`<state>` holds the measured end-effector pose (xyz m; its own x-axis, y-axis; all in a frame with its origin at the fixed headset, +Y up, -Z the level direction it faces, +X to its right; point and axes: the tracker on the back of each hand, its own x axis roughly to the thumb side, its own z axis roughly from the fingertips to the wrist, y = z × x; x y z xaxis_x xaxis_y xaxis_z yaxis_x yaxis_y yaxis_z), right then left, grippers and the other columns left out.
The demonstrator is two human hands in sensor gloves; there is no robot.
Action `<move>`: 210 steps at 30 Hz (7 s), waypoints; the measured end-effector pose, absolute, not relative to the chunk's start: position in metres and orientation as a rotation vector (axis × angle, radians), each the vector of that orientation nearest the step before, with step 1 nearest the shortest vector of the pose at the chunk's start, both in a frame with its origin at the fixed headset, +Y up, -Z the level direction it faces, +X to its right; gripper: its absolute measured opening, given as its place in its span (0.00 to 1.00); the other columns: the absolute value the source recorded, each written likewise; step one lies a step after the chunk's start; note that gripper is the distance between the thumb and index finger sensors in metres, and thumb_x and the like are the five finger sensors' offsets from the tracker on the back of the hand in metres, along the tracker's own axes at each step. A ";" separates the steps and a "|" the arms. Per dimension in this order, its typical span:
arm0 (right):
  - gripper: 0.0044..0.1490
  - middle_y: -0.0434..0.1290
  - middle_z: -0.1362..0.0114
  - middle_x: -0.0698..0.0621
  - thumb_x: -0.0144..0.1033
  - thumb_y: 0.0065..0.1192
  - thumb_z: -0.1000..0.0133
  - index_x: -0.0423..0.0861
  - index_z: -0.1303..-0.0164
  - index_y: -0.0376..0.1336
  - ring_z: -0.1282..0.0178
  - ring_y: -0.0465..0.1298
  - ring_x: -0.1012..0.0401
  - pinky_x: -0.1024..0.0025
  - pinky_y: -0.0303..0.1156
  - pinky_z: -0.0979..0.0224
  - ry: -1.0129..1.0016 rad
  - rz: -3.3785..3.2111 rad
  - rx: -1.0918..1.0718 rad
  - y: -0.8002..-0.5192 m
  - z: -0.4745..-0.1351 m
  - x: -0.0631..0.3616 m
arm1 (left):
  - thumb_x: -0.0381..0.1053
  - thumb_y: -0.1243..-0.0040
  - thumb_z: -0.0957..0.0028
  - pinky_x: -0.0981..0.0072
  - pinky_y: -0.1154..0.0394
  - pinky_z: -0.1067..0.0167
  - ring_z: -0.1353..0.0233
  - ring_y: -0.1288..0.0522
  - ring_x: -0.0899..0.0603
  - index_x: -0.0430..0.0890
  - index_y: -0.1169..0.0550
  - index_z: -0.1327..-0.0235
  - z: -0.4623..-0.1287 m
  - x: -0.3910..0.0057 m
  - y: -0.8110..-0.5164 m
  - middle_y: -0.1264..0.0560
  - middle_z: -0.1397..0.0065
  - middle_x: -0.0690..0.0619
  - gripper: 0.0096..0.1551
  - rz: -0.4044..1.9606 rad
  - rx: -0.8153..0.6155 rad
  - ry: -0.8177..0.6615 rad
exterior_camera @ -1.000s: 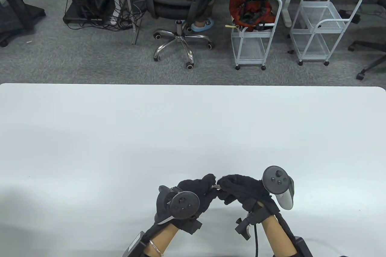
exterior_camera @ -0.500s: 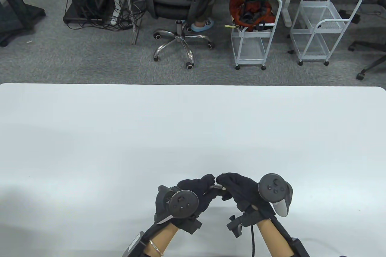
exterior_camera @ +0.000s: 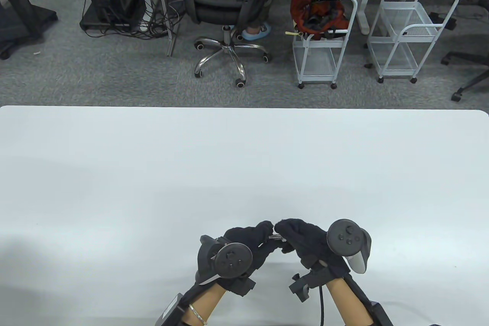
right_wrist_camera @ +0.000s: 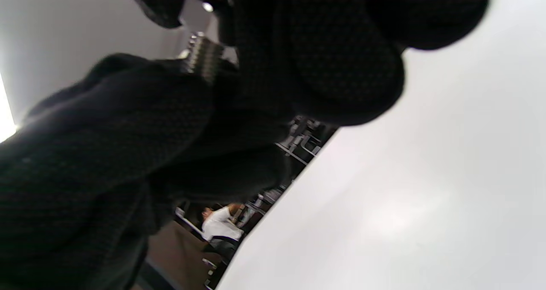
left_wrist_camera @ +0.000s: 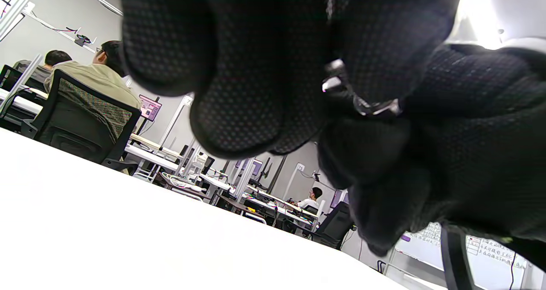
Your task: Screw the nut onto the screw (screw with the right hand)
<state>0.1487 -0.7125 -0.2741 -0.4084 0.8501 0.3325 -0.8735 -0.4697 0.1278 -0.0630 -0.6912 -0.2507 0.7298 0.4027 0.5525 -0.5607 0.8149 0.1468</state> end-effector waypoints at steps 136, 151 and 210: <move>0.37 0.73 0.34 0.28 0.41 0.61 0.39 0.28 0.29 0.63 0.43 0.79 0.41 0.42 0.69 0.41 0.158 2.006 0.561 -0.713 -0.272 0.152 | 0.57 0.35 0.51 0.62 0.16 0.51 0.55 0.09 0.52 0.42 0.17 0.46 -0.254 -0.072 -0.691 0.08 0.52 0.53 0.27 0.620 0.305 -0.504; 0.31 0.80 0.45 0.32 0.44 0.54 0.36 0.31 0.43 0.72 0.54 0.84 0.45 0.46 0.73 0.47 0.127 2.036 0.539 -0.713 -0.273 0.155 | 0.57 0.35 0.51 0.62 0.16 0.51 0.55 0.10 0.51 0.42 0.17 0.46 -0.254 -0.072 -0.691 0.08 0.52 0.53 0.27 0.615 0.307 -0.509; 0.29 0.79 0.43 0.31 0.43 0.56 0.37 0.32 0.44 0.73 0.51 0.83 0.44 0.45 0.73 0.46 0.098 2.049 0.563 -0.711 -0.273 0.152 | 0.57 0.36 0.51 0.63 0.16 0.52 0.56 0.09 0.52 0.42 0.17 0.47 -0.253 -0.073 -0.689 0.08 0.53 0.53 0.27 0.605 0.326 -0.509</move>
